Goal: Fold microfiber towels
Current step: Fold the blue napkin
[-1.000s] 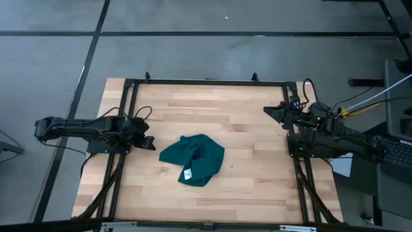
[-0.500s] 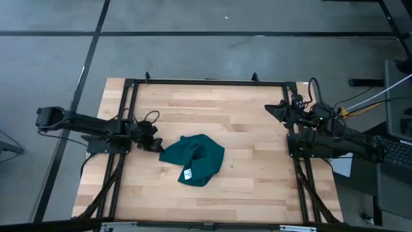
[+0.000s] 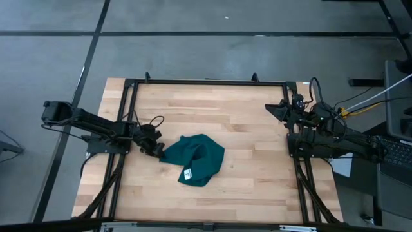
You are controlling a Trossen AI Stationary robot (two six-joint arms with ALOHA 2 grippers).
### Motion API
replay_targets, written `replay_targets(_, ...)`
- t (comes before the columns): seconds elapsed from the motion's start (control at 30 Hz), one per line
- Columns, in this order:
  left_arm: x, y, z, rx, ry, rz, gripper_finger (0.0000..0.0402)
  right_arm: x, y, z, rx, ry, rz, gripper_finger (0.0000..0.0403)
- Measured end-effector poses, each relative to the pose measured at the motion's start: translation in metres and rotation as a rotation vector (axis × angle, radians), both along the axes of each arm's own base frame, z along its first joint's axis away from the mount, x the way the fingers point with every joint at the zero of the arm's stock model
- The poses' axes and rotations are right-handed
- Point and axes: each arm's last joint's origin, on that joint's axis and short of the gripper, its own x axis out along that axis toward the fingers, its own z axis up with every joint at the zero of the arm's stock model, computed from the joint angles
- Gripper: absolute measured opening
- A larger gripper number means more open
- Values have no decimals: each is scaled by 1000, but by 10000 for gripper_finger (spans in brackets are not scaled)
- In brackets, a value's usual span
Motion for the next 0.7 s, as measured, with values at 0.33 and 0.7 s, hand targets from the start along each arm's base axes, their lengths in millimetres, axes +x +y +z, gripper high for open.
replay_targets(0.33,9,2,9,3,-152,33,8,0,0,0,-9,3,-9,135)
replay_targets(0.7,14,21,15,114,-226,209,3,21,0,-14,128,135,149,135)
